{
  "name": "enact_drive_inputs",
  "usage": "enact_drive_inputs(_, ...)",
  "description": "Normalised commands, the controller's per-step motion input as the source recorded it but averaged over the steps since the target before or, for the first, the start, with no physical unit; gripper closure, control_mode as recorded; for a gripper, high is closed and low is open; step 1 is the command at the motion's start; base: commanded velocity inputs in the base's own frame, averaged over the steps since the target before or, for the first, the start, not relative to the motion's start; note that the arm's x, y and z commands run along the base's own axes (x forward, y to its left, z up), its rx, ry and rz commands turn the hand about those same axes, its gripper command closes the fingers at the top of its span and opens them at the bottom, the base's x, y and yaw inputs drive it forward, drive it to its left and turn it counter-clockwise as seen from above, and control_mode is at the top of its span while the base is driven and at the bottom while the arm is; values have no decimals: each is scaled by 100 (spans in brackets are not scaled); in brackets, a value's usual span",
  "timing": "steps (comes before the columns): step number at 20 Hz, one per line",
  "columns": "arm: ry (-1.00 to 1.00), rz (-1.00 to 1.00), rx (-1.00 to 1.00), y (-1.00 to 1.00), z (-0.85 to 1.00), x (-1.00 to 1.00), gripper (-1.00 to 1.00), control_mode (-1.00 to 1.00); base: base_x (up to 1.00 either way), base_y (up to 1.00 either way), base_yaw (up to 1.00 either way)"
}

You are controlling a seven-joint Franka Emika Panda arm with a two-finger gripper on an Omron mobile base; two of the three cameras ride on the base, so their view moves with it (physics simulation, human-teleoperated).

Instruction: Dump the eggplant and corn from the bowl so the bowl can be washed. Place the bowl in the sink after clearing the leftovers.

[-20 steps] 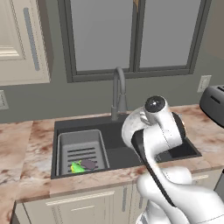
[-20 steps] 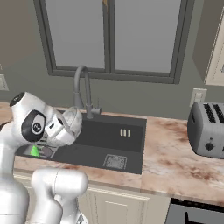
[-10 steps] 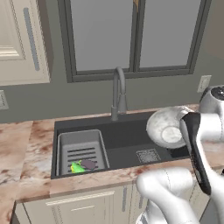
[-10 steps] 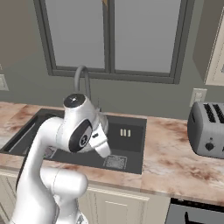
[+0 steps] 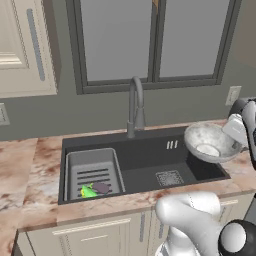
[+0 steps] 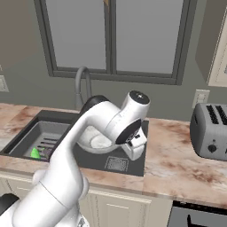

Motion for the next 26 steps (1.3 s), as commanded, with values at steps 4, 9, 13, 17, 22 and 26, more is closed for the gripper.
enact_drive_inputs(4,3,2,0,35,-42,23,100,-100,0,0,0)
enact_drive_inputs(9,12,0,0,18,-72,27,100,-100,0,0,0)
enact_drive_inputs(13,3,0,9,0,-43,34,100,-100,0,0,0)
enact_drive_inputs(17,0,0,17,0,-11,38,100,-100,0,0,0)
enact_drive_inputs(22,1,0,3,0,0,58,100,-100,0,0,0)
enact_drive_inputs(26,5,0,0,0,0,59,100,-100,0,0,0)
